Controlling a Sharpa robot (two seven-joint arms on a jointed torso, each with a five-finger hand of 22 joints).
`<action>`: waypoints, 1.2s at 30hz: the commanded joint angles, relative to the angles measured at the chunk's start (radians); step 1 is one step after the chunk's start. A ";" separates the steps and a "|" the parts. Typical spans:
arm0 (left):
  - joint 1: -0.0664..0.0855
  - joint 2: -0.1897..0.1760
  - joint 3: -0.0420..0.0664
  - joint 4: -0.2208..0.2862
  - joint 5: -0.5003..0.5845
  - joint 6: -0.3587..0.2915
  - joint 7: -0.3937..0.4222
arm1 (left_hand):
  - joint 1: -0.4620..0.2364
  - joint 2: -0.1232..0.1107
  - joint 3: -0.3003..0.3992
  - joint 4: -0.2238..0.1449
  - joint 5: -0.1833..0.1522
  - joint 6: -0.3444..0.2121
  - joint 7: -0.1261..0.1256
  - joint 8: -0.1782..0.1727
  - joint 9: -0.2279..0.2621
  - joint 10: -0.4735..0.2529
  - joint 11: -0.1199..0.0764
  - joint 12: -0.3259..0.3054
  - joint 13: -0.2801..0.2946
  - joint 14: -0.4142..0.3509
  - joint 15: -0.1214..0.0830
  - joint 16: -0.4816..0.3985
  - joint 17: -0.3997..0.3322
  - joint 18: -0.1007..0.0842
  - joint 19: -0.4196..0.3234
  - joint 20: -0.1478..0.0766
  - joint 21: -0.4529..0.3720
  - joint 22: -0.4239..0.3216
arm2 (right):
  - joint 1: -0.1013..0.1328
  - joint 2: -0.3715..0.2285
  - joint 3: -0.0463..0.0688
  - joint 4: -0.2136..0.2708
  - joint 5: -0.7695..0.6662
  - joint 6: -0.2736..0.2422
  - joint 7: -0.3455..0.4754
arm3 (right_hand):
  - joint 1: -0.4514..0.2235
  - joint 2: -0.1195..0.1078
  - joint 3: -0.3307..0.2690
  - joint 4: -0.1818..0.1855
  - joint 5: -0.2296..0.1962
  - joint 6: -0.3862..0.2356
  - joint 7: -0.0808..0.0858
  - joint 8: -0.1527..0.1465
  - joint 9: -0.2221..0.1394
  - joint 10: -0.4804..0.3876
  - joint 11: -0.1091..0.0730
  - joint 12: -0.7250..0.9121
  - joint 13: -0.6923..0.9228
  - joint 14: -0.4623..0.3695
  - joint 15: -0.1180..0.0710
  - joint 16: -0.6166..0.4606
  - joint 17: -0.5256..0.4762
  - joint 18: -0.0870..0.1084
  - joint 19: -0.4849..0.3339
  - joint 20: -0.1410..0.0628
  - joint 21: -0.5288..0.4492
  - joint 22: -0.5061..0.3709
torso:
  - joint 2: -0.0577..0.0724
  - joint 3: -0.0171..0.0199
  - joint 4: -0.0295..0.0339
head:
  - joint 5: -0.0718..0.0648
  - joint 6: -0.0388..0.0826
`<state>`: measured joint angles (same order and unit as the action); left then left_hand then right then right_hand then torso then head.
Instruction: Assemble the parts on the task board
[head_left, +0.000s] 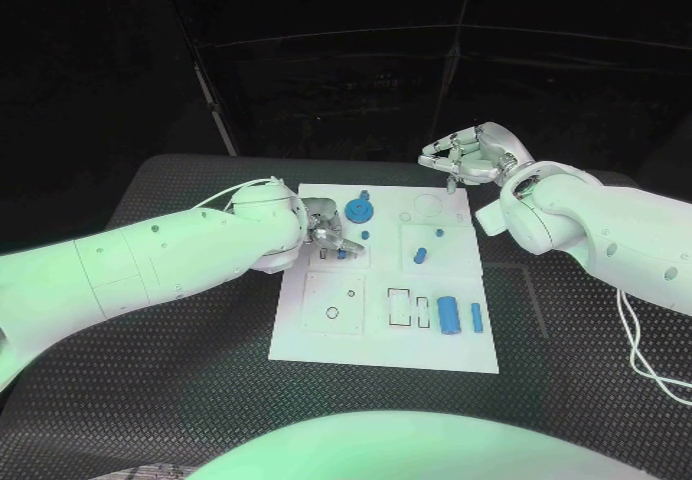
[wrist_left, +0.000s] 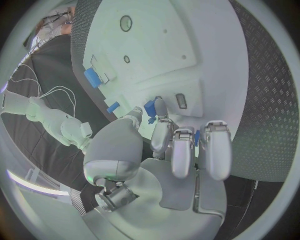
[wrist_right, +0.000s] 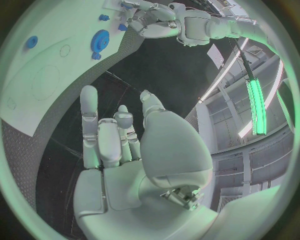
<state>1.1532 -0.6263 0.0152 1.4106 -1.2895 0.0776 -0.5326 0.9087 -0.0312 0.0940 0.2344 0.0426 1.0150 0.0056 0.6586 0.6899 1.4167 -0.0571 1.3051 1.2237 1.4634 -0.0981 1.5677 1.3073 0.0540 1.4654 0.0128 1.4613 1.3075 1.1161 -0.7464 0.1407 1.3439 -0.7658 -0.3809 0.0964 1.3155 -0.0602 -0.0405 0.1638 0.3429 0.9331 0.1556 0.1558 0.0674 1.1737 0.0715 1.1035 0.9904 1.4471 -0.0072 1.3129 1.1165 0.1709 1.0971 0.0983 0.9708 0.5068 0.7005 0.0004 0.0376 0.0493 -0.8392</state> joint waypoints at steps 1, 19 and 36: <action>0.001 -0.002 0.003 -0.006 -0.004 0.009 -0.006 | 0.001 0.012 -0.007 -0.002 0.006 0.001 -0.001 0.000 0.001 -0.004 0.000 -0.003 0.000 0.107 -0.006 0.003 0.263 -0.017 0.025 -0.004 -0.003 0.126 | 0.002 0.000 0.001 0.001 -0.001 0.007 0.006 | -0.011 0.000 -0.001 0.008 -0.001 -0.009 0.000 0.003 0.002 -0.005 -0.001 0.007 -0.002 -0.003 0.002 -0.002 0.001 0.009 0.002 0.003 -0.005 -0.001 | 0.001 -0.0002 -0.0006 | -0.001 0.001; 0.002 -0.004 0.005 -0.020 -0.004 0.027 -0.007 | 0.003 0.014 -0.008 -0.001 0.006 0.001 -0.001 0.000 0.001 -0.005 0.000 -0.003 0.000 0.107 -0.006 0.003 0.263 -0.017 0.025 -0.004 -0.003 0.126 | 0.002 -0.003 0.001 0.002 -0.001 0.009 0.004 | -0.011 0.000 -0.001 0.008 -0.001 -0.009 0.000 0.003 0.002 -0.005 -0.001 0.007 -0.002 -0.003 0.002 -0.002 0.001 0.009 0.002 0.003 -0.005 -0.001 | 0.001 -0.0005 0.0006 | -0.003 0.000; 0.002 0.000 0.005 -0.015 -0.003 0.016 -0.007 | 0.151 0.088 0.039 -0.060 0.007 -0.008 -0.006 0.000 0.004 -0.005 -0.005 -0.003 0.001 0.107 -0.009 0.003 0.263 -0.017 0.025 -0.006 -0.006 0.126 | 0.002 -0.002 0.001 0.002 -0.001 0.009 0.003 | -0.012 0.000 -0.003 0.010 0.002 -0.009 0.000 0.004 0.002 -0.005 -0.001 0.008 -0.001 -0.003 0.002 -0.003 0.001 0.008 0.003 0.003 -0.006 0.000 | 0.000 -0.0005 0.0005 | -0.003 -0.001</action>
<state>1.1535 -0.6271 0.0193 1.3936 -1.2897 0.0941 -0.5344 1.0476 0.0524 0.1269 0.1821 0.0465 1.0107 0.0014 0.6586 0.6928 1.4167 -0.0571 1.3051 1.2239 1.4671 -0.1018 1.5677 1.3073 0.0540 1.4654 0.0128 1.4613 1.3074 1.1161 -0.7490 0.1407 1.3444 -0.7658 -0.3778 0.0948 1.3156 -0.0601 -0.0433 0.1666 0.3429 0.9330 0.1556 0.1558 0.0674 1.1737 0.0715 1.1098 0.9897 1.4471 -0.0072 1.3129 1.1172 0.1710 1.0971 0.0983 0.9708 0.5069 0.7007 -0.0001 0.0376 0.0469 -0.8393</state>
